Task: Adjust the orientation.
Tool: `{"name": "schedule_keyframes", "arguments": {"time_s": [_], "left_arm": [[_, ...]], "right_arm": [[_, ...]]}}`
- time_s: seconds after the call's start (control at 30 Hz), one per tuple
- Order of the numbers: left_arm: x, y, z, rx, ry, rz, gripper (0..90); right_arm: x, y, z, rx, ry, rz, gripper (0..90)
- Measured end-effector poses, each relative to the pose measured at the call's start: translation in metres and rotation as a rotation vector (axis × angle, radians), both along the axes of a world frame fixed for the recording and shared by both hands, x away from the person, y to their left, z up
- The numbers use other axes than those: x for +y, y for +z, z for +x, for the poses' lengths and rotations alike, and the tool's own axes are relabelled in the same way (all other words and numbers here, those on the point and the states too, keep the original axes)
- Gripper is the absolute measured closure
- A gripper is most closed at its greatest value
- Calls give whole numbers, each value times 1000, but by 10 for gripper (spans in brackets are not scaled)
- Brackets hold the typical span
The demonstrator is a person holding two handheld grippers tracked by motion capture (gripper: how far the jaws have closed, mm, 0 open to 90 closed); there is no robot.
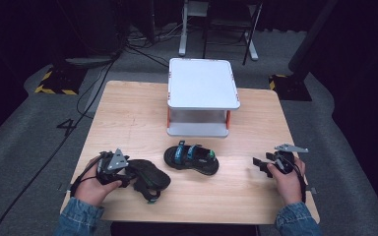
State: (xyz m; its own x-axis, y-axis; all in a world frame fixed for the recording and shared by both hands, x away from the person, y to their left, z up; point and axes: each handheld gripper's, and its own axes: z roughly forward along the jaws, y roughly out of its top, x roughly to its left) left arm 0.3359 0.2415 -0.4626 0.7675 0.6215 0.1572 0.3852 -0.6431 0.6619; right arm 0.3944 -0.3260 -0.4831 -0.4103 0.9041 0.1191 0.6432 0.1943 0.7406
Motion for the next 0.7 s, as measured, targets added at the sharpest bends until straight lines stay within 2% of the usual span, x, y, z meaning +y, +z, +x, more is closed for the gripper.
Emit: {"name": "schedule_keyframes", "arguments": {"time_s": [0.07,0.1,0.13,0.17,0.4,0.53,0.57,0.6,0.63,0.67,0.7], "left_arm": [[6,0,-1,0,5,-5,345],[17,1,-3,4,15,-5,345],[17,1,-3,4,15,-5,344],[23,-2,-3,7,20,-28,343],[22,-2,-1,6,34,-84,324],[13,1,0,-2,49,-59,281],[7,4,1,-17,35,-17,281],[7,4,1,-17,35,-17,281],[1,7,2,-35,27,16,281],[1,7,2,-35,27,16,281],[-4,9,3,-50,13,40,281]], "right_arm": [[1,0,2,1,5,1,312],[3,0,3,3,4,1,310],[4,-1,3,6,6,-1,310],[6,-1,4,7,9,0,310],[13,-2,7,14,33,-21,307],[11,-2,5,18,28,-18,306],[8,-2,4,18,25,-19,306],[8,-2,4,18,25,-19,306],[7,-2,2,23,18,-15,306],[6,-3,2,23,16,-14,306],[4,-3,0,25,15,-17,305]]}}
